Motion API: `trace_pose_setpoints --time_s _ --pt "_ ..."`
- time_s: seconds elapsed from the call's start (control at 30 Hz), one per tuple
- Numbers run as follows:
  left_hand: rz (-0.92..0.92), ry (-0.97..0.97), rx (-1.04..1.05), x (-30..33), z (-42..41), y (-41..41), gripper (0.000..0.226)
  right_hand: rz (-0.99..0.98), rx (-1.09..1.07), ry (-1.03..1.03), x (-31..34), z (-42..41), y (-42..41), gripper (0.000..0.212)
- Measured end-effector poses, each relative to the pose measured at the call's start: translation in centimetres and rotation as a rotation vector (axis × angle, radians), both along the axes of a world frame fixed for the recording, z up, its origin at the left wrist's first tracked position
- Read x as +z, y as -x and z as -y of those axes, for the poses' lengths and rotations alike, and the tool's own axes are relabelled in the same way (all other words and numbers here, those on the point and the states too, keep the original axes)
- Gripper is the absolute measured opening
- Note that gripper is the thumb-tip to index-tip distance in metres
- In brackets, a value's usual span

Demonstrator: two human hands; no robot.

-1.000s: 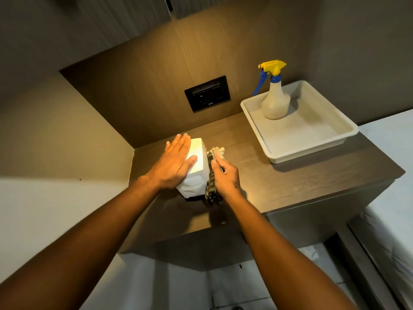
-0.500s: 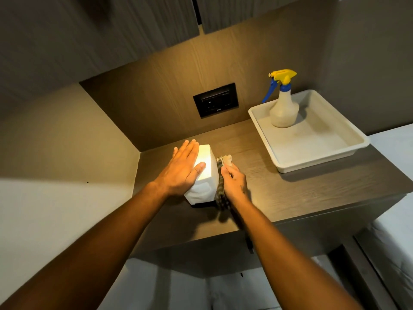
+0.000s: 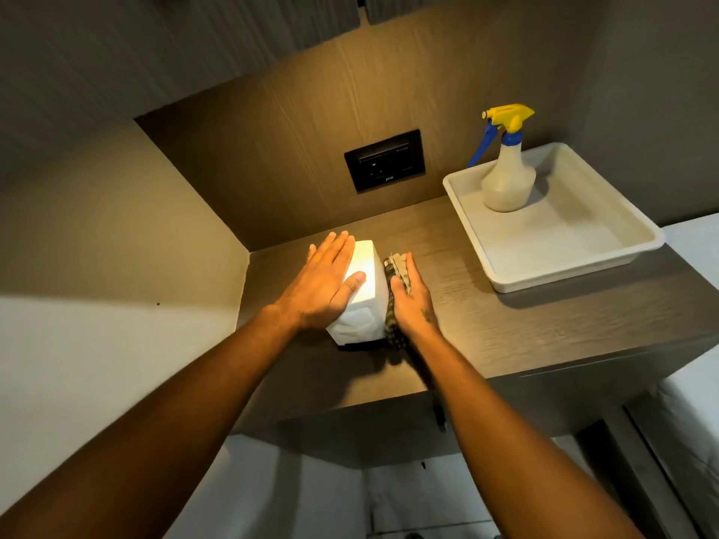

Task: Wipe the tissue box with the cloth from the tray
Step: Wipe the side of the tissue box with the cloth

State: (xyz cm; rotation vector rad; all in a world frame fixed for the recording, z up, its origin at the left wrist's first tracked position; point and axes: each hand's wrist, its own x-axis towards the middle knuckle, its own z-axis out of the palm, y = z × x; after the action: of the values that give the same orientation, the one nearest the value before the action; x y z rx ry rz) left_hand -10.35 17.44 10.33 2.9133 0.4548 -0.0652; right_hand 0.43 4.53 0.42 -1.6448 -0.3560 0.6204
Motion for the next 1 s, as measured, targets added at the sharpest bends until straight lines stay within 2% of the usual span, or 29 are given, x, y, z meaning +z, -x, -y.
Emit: trace_pose_setpoints --time_s 0.13,0.27,0.43,0.53,0.67,0.8,0.87,1.0 --pt "0.006 0.005 0.003 -0.2 0.0 0.1 0.079 0.090 -0.043 -0.138 -0.6 1.3 3.3 0.053" --pt "0.008 0.011 0.009 -0.2 -0.1 -0.1 0.081 0.109 -0.075 -0.263 1.7 0.1 1.7 0.043" --pt "0.010 0.000 0.002 -0.3 -0.2 0.0 0.081 0.004 -0.010 -0.129 1.1 -0.8 -0.8 0.039" --pt "0.017 -0.007 -0.004 -0.5 -0.3 0.0 0.081 -0.057 -0.063 -0.083 0.7 0.2 0.6 0.039" --pt "0.019 -0.007 -0.004 -0.5 -0.3 0.0 0.081 -0.061 -0.156 -0.237 1.0 1.9 4.0 0.040" --pt "0.017 0.001 0.000 -0.2 -0.1 0.0 0.080 0.089 -0.160 -0.378 4.5 0.3 2.5 0.038" --pt "0.010 0.010 0.002 0.0 0.0 0.1 0.080 0.016 -0.129 -0.333 5.0 -0.8 0.4 0.036" --pt "-0.002 0.030 0.000 0.5 0.4 0.2 0.081 -0.260 -0.073 -0.143 4.0 -1.2 -1.7 0.036"
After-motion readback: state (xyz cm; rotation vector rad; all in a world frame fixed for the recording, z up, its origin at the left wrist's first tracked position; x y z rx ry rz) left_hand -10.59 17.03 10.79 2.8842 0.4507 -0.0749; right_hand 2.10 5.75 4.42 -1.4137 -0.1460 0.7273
